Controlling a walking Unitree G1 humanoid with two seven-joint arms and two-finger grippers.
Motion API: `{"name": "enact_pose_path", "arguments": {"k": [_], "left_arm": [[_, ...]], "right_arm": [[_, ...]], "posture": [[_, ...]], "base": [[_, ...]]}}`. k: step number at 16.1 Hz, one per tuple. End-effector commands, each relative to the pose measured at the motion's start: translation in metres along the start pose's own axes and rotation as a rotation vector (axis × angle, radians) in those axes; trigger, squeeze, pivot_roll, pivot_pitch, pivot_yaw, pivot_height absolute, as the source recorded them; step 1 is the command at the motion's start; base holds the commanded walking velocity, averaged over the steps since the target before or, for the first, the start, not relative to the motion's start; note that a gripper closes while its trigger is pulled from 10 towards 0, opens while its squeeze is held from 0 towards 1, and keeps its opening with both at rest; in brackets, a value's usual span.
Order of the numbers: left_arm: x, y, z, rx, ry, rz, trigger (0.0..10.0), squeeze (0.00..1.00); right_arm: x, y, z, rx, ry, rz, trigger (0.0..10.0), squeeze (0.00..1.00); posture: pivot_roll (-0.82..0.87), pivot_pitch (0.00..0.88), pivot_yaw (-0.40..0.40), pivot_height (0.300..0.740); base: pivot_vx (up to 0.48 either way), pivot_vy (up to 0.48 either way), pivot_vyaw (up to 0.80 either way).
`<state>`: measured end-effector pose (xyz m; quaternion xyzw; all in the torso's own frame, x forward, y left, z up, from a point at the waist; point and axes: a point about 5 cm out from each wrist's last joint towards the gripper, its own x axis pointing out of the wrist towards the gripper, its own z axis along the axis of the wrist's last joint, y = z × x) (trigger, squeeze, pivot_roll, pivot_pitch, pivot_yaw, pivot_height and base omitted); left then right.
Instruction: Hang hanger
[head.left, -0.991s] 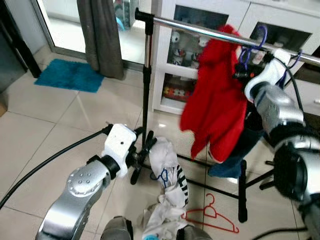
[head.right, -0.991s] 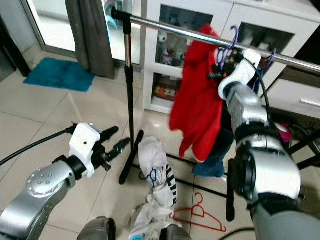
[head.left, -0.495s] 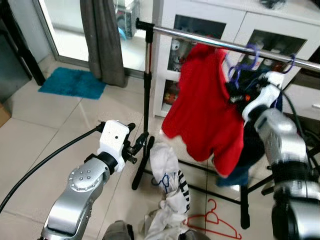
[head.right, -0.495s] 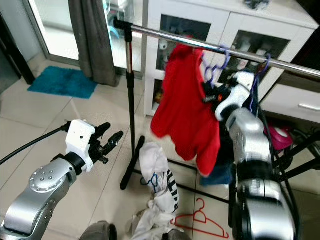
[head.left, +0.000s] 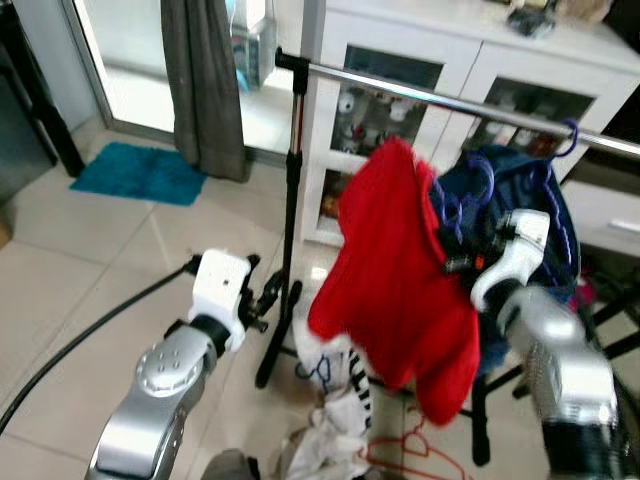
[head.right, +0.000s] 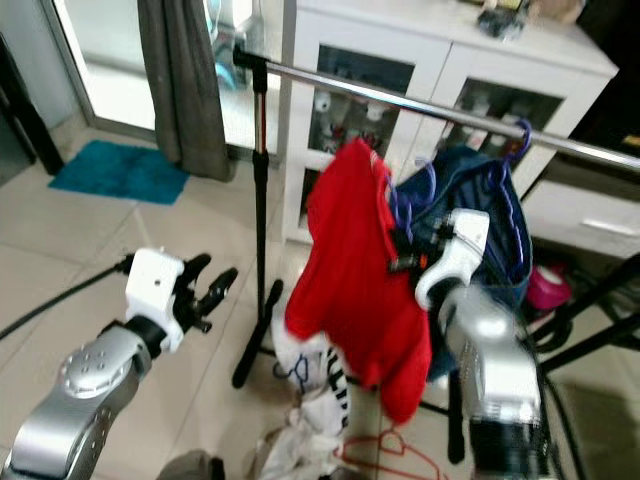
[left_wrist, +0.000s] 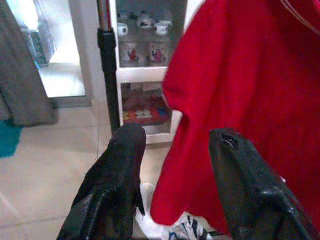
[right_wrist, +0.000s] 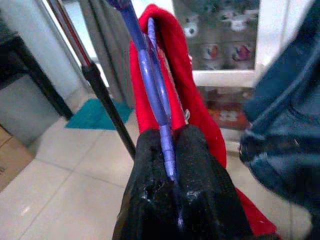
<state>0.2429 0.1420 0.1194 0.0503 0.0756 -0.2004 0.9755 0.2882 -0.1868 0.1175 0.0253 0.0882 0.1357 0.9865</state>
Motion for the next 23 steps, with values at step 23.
{"name": "enact_pose_path", "arguments": {"k": [23], "left_arm": [[0.004,0.004,0.001,-0.038,-0.023,0.035,10.0,0.0]], "right_arm": [[-0.018,0.009,0.004,0.018,0.009,-0.077,0.0,0.0]], "posture": [[0.02,0.0,-0.116,0.74]], "base": [[-0.233,0.0,0.0]]}}
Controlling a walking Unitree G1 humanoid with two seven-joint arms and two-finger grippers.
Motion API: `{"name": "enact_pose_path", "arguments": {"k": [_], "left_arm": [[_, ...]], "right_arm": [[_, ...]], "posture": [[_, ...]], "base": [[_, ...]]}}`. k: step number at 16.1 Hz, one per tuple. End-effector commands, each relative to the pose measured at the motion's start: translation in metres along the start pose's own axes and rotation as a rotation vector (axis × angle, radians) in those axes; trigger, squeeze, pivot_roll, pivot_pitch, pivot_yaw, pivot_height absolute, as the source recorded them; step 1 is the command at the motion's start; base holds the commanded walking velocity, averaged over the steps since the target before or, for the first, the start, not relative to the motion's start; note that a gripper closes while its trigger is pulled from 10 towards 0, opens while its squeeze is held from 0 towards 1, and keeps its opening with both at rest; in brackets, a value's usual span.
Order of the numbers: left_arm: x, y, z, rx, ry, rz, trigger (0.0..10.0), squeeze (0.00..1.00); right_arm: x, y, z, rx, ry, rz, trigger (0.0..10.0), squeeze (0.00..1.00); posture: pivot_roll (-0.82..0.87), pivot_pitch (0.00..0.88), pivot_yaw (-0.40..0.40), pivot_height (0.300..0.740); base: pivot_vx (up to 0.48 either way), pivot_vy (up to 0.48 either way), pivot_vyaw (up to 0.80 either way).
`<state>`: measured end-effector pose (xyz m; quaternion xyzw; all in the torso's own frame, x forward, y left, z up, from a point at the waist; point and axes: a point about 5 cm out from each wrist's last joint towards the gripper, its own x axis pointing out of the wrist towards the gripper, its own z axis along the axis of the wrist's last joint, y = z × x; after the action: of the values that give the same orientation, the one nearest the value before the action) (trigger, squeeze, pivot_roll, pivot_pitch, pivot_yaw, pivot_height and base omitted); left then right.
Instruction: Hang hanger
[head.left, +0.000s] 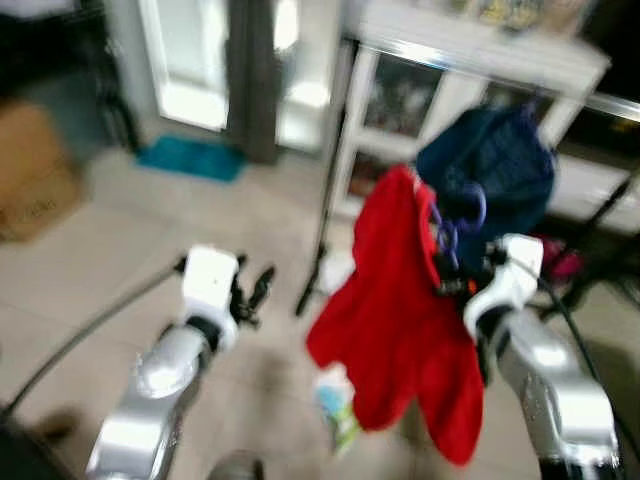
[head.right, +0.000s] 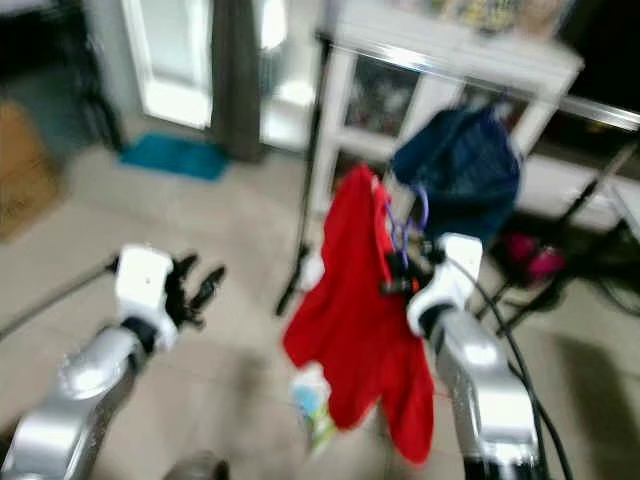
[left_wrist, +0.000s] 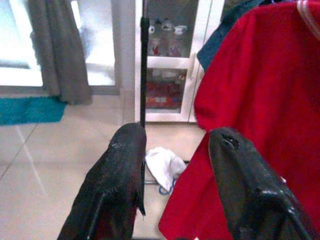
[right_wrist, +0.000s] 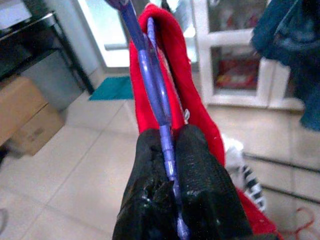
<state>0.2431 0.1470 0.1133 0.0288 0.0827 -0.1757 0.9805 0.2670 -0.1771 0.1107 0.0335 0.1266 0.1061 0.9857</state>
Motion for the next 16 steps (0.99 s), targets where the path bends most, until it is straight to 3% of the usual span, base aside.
{"name": "enact_pose_path", "arguments": {"k": [1,7,12,13,15,16], "left_arm": [[0.004,-0.001,0.008,0.019,-0.031,-0.011,10.0,0.0],[0.007,-0.004,0.008,0.058,-0.025,-0.029,10.0,0.0],[0.01,-0.01,0.014,0.079,-0.042,-0.167,10.0,0.0],[0.015,-0.011,0.02,0.029,-0.067,-0.207,10.0,1.0],[0.025,-0.014,0.035,-0.063,-0.133,-0.256,10.0,1.0],[0.038,-0.015,0.05,-0.151,-0.19,-0.285,10.0,1.0]], "right_arm": [[-0.003,-0.005,0.016,-0.01,-0.068,-0.014,0.0,0.0],[-0.005,0.01,0.021,-0.019,-0.084,0.104,0.0,0.0],[-0.005,0.019,0.03,-0.044,-0.105,0.166,0.0,0.0],[-0.005,0.024,0.033,-0.06,-0.113,0.187,0.0,0.0],[-0.003,0.03,0.039,-0.087,-0.127,0.208,0.0,0.0],[-0.002,0.037,0.045,-0.116,-0.146,0.231,0.0,0.0]], "posture": [[0.02,0.0,-0.116,0.74],[0.01,0.0,-0.106,0.74],[0.0,0.0,-0.097,0.74],[0.01,0.0,-0.094,0.74],[0.02,0.0,-0.097,0.74],[0.02,0.0,-0.097,0.74]], "base": [[0.0,0.0,0.0],[0.0,-0.37,0.0],[0.0,0.0,0.0],[0.0,0.0,0.0],[0.0,0.0,0.0],[0.0,0.0,0.0]]}}
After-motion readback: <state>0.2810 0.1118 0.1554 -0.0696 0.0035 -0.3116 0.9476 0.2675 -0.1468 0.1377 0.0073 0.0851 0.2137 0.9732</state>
